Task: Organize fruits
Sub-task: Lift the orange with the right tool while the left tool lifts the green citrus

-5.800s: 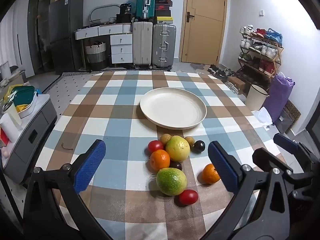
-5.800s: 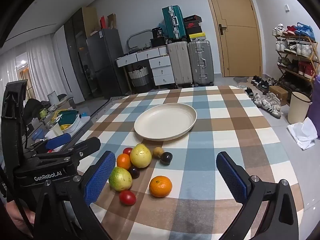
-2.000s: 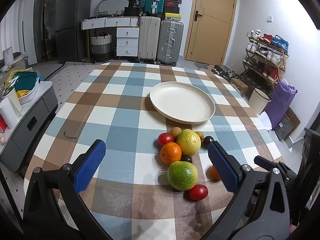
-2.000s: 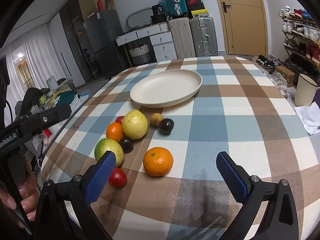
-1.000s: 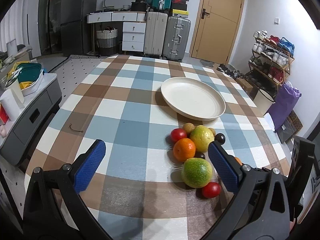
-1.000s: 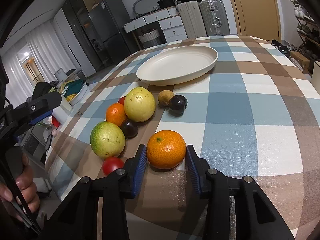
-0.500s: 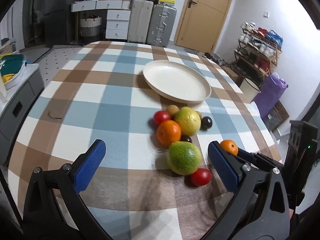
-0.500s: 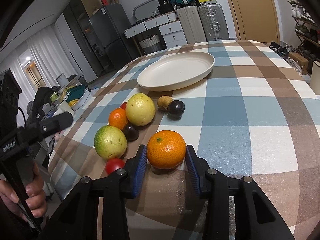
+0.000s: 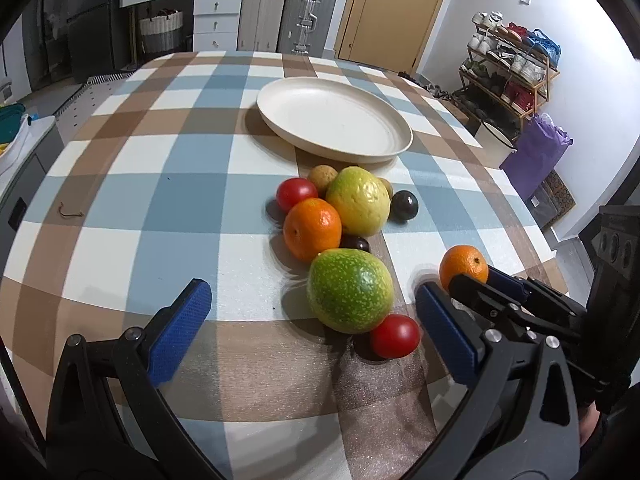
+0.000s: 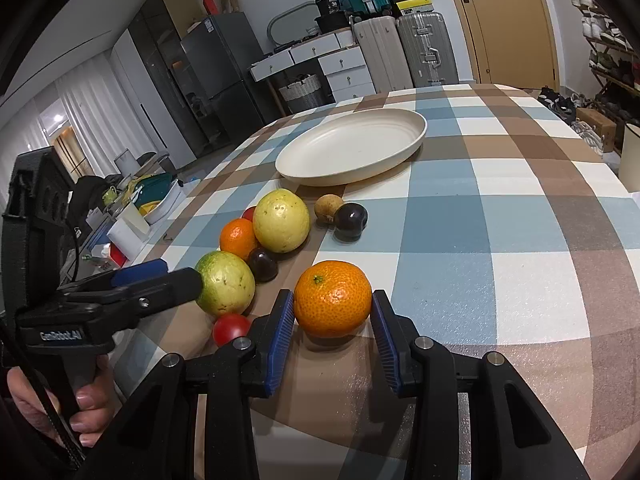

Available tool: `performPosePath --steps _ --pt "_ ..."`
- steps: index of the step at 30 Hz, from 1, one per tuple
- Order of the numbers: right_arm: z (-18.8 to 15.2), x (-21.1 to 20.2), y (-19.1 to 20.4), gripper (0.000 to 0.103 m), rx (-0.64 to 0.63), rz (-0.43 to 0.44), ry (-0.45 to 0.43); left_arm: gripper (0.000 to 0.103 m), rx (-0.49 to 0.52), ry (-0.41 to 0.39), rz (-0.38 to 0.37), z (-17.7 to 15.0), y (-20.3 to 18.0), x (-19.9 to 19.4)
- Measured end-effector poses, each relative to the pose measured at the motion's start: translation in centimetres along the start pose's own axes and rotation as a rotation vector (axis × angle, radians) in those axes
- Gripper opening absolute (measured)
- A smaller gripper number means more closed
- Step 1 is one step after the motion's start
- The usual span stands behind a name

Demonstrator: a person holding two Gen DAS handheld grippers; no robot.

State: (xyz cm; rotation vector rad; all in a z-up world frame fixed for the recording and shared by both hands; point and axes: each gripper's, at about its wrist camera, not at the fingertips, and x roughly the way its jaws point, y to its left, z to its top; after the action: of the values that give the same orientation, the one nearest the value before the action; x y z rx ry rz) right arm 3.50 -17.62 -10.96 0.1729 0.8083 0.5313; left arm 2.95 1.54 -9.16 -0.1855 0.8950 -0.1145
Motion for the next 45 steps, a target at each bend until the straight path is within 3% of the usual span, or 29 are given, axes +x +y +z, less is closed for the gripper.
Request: performPosePath --steps 10,15,19,25,36,45 --pt "-0.2 -0.2 -0.2 0.040 0.005 0.000 -0.005 0.093 -0.028 0.021 -0.063 0.2 0.4 1.2" --pt "-0.3 -0.3 -0.3 0.040 0.011 -0.001 -0.010 0.074 -0.029 0.042 -0.105 0.2 0.3 1.9" --pt "-0.3 -0.3 -0.4 0.040 0.014 -0.001 -0.014 0.047 -0.042 0.049 -0.191 0.0 0.5 2.2" --pt "-0.3 -0.4 -0.5 0.040 0.013 -0.003 -0.019 0.047 -0.052 0.039 -0.252 -0.1 0.8 2.0" --pt "0.6 -0.7 0.0 0.040 -0.008 0.004 -0.040 0.047 -0.033 -0.013 -0.282 0.5 0.3 -0.8" --pt "2.9 -0.9 0.3 0.040 -0.032 0.025 -0.064 0.047 -0.018 -0.091 -0.302 3.3 0.7 -3.9"
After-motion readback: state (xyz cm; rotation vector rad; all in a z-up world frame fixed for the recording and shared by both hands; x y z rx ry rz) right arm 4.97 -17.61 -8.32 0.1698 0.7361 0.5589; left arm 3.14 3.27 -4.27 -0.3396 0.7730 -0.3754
